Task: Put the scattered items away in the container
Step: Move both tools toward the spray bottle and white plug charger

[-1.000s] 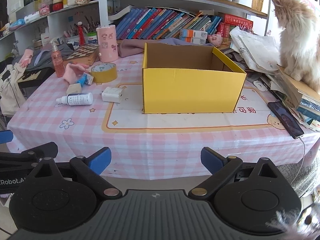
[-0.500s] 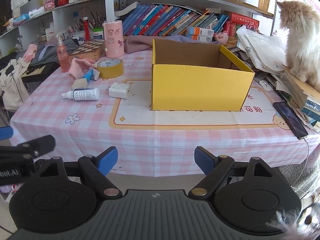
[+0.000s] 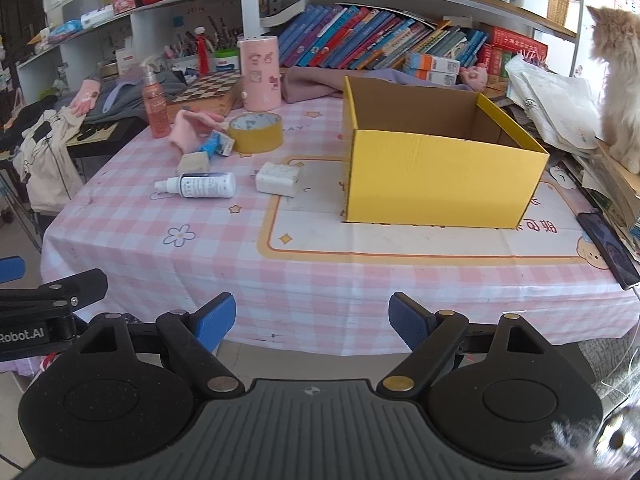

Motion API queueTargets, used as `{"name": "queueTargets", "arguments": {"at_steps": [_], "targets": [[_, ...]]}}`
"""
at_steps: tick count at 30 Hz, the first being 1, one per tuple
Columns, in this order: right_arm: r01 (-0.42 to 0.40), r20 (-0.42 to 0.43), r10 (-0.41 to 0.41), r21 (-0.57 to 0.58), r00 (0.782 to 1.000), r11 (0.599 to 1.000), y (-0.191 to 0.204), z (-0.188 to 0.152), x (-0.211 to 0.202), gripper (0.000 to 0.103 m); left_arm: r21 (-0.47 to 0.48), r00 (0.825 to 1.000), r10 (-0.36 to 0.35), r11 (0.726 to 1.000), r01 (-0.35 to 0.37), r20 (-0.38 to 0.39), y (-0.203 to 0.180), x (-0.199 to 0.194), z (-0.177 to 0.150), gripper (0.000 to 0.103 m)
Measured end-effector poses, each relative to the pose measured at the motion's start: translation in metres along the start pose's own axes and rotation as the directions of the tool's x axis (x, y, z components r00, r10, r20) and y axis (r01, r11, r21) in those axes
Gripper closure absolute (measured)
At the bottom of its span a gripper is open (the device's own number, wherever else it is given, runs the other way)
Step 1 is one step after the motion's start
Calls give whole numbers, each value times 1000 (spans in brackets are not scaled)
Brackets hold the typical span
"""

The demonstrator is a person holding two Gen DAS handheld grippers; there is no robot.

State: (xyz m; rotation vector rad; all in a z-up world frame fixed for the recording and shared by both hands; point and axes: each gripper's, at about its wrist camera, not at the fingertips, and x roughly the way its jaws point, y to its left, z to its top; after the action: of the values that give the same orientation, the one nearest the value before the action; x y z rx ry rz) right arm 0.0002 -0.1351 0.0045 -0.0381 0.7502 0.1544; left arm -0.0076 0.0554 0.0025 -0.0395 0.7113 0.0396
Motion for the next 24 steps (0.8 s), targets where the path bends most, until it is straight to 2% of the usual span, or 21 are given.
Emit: {"name": "queueTargets", "arguments": {"at_steps": [6,12,17,24], "targets": [[-15,5,15,4,1000,1000,10,8,5,20,-38,999,-32,999,32,-4,16,-1,2,0],[-79,9,79,-17,997,997,26,12,11,21,-43,1000,-1,999,1,1,30,-2,8,0],[-103,3,103,-16,995,995,34,17,20,21,-45,1000,6,999,-6,-8,37,-1,8,0],[-124,4,125,-47,992,991,40,22,31,21,-7,998,-9,1000,9,56,38,3,10,0]]}}
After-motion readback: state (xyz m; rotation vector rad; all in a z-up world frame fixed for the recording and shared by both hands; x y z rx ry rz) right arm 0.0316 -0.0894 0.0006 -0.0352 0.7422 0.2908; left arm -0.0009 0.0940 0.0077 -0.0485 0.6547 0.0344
